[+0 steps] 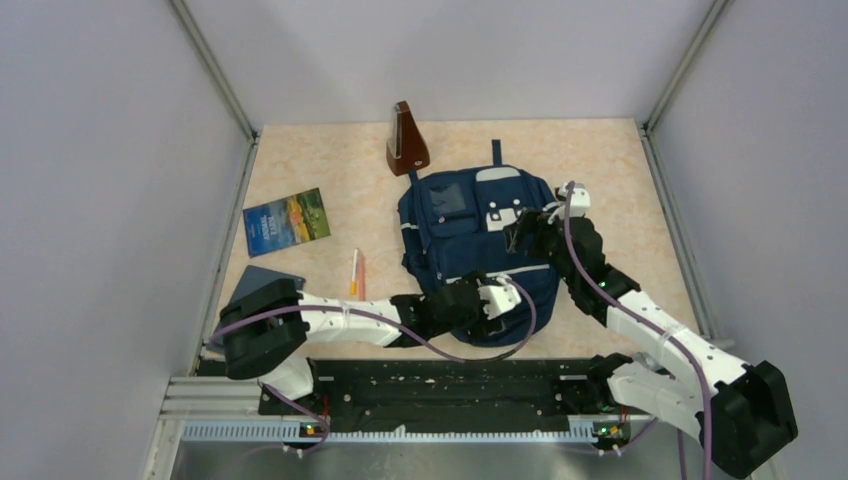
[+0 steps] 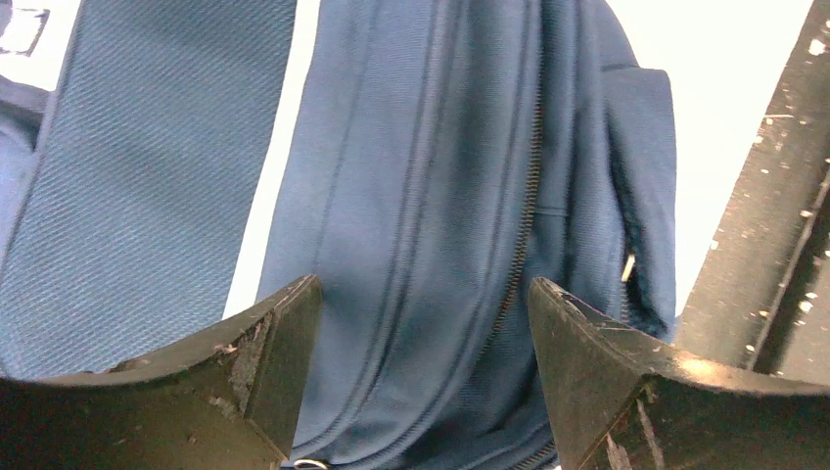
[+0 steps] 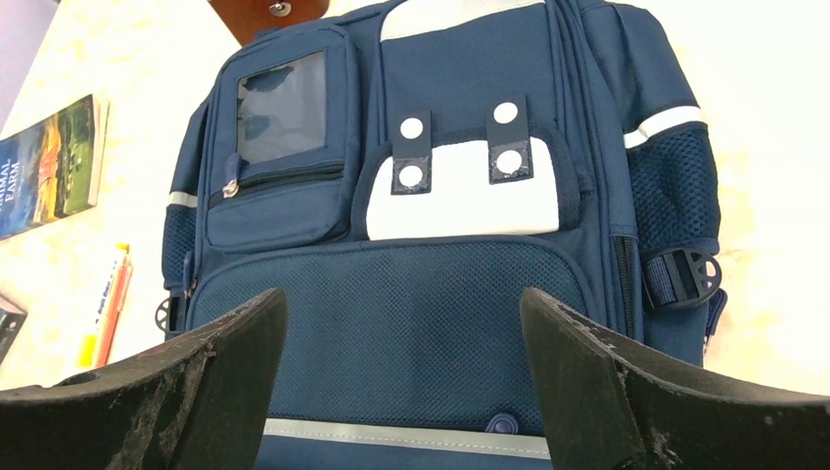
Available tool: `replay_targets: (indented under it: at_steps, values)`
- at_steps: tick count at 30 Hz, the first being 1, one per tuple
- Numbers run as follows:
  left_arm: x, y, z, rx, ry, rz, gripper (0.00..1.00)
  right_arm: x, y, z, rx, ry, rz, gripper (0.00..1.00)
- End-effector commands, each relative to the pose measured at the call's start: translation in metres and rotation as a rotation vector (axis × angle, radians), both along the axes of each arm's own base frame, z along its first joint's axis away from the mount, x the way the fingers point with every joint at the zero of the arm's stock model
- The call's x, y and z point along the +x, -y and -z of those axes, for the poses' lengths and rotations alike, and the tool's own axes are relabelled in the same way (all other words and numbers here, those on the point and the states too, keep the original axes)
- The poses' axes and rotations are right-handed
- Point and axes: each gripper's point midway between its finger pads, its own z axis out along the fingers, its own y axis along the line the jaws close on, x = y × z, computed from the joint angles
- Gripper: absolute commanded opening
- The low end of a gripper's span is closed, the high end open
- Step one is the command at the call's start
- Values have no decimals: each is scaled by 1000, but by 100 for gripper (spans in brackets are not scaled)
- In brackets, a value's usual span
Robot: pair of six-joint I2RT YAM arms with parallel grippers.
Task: Pack the student bag
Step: Unzip the student bag at the center of the board.
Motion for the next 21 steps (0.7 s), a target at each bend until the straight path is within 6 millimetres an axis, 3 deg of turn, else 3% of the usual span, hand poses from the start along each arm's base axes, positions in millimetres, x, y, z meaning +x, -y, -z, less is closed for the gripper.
replay_targets:
  at_steps: [1,5,9,12,16,21]
  values:
    - [-14,6,-11,-17,3,45,82,4,-1,0,20,5,2,87]
    - [-14,4,-2,16,-5,39,82,5,-1,2,19,-1,0,87]
    - [13,-11,2,58,80,-122,80,4,-1,2,26,-2,3,87]
    - [37,-24,-11,41,173,-275,71,4,-1,0,33,3,3,86]
    - [45,-24,-31,-16,227,-314,50,2,-2,-2,40,-1,-5,84]
    - [53,-23,-56,-87,278,-357,45,-7,-4,-8,56,-6,-33,84]
